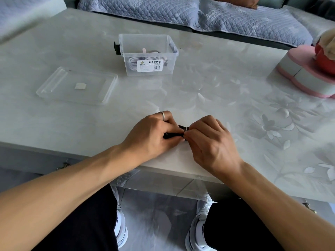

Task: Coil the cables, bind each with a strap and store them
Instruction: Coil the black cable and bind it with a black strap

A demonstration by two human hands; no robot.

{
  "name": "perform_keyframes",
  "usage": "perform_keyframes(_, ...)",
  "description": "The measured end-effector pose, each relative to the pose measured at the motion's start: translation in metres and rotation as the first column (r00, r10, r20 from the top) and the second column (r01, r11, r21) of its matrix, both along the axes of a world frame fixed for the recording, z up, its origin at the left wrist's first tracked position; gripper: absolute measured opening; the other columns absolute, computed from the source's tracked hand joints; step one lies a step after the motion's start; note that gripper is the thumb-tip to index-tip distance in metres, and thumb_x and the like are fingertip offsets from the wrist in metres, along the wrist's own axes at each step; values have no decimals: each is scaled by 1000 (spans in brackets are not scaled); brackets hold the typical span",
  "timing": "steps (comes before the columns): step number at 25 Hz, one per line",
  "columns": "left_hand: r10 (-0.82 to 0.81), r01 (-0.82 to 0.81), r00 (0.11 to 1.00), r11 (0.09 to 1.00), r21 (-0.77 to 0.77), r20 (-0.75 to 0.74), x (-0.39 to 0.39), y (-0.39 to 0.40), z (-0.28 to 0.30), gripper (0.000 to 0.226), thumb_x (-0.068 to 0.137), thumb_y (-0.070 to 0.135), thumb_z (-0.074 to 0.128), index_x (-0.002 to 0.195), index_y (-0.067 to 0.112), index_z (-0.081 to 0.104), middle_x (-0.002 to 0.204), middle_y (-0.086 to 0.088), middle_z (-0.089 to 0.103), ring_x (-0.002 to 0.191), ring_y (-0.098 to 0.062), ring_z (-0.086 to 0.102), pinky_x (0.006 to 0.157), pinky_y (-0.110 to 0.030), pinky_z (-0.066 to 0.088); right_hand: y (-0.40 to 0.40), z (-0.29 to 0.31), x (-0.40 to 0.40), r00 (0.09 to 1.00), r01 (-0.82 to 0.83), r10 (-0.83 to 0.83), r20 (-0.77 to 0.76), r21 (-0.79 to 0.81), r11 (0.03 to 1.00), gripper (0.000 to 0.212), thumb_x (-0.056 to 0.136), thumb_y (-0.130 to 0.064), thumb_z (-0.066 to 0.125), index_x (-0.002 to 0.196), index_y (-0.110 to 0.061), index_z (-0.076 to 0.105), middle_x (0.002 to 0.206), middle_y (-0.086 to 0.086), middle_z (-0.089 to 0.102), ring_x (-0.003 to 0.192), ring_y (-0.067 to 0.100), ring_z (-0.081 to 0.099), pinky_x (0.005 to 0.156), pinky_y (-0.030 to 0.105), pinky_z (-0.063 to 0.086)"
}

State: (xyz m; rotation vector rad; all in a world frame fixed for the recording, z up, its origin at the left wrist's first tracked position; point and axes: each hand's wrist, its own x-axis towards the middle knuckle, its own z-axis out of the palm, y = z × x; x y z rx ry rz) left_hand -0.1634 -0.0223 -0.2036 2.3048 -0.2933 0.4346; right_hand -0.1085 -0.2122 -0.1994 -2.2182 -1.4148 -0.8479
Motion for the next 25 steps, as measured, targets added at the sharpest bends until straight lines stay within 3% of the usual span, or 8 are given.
perform_keyframes(5, 27, -27, 1000, 999, -46, 5, 2, -1, 2, 17, 78, 25, 78, 95, 28, 79, 87, 9, 67, 79, -7, 66, 73, -32, 54, -2, 1, 0, 998, 1, 0, -70, 13, 1000, 9, 84, 2, 69, 78, -4, 71, 80, 10, 62, 70, 30, 51, 57, 38, 44)
perform_keyframes(9, 44, -44, 999, 997, -65, 8, 2, 1, 3, 15, 75, 28, 82, 90, 26, 80, 86, 9, 71, 78, -4, 67, 73, -30, 54, -7, 0, 0, 999, -14, 11, -41, -71, 997, 9, 88, -3, 63, 84, -3, 71, 84, 10, 62, 71, 31, 52, 55, 40, 45)
perform_keyframes(15, 48, -48, 999, 999, -20, 14, 1, 1, 5, 18, 74, 32, 77, 90, 24, 78, 85, 7, 68, 77, -10, 66, 70, -34, 53, -14, 0, -12, 995, 100, -99, 16, -193, 976, 28, 85, -15, 58, 108, -5, 71, 95, 10, 64, 78, 31, 58, 58, 41, 50)
perform_keyframes(16, 44, -44, 999, 999, 1, 13, 1, 0, 5, 20, 74, 32, 77, 93, 24, 78, 86, 7, 67, 77, -11, 65, 71, -34, 53, -14, -1, -14, 992, 111, -119, -35, -176, 978, 27, 86, -16, 58, 108, -8, 72, 95, 9, 63, 79, 29, 57, 59, 39, 50)
perform_keyframes(18, 35, -36, 999, 999, 10, 10, -1, -2, 5, 22, 76, 32, 76, 97, 24, 78, 89, 7, 66, 80, -9, 65, 74, -31, 53, -10, 1, -15, 948, 115, -125, -292, -49, 992, 22, 87, -22, 63, 103, -15, 76, 93, 2, 61, 80, 23, 54, 61, 32, 48)
perform_keyframes(21, 49, -49, 999, 999, -11, -15, -1, -2, 6, 22, 74, 34, 77, 93, 22, 79, 90, 9, 68, 83, -4, 66, 76, -30, 53, -1, 13, -2, 780, 184, -96, -619, 79, 980, 9, 82, -21, 74, 90, -21, 78, 84, -6, 59, 81, 16, 52, 66, 27, 42)
perform_keyframes(23, 46, -46, 999, 999, -1, -23, 0, 0, 8, 22, 73, 33, 78, 92, 23, 79, 90, 10, 69, 83, -3, 66, 76, -29, 53, 3, 20, 6, 747, 191, -160, -645, -21, 981, 8, 80, -22, 76, 88, -24, 76, 86, -6, 58, 87, 16, 51, 74, 30, 43)
perform_keyframes(25, 31, -31, 999, 999, 13, -30, 1, 4, 9, 22, 72, 30, 79, 92, 21, 79, 92, 9, 69, 85, -4, 66, 79, -27, 53, 3, 22, 8, 776, 178, -204, -597, -103, 979, 8, 81, -28, 73, 89, -26, 72, 92, -7, 57, 93, 16, 47, 82, 30, 40)
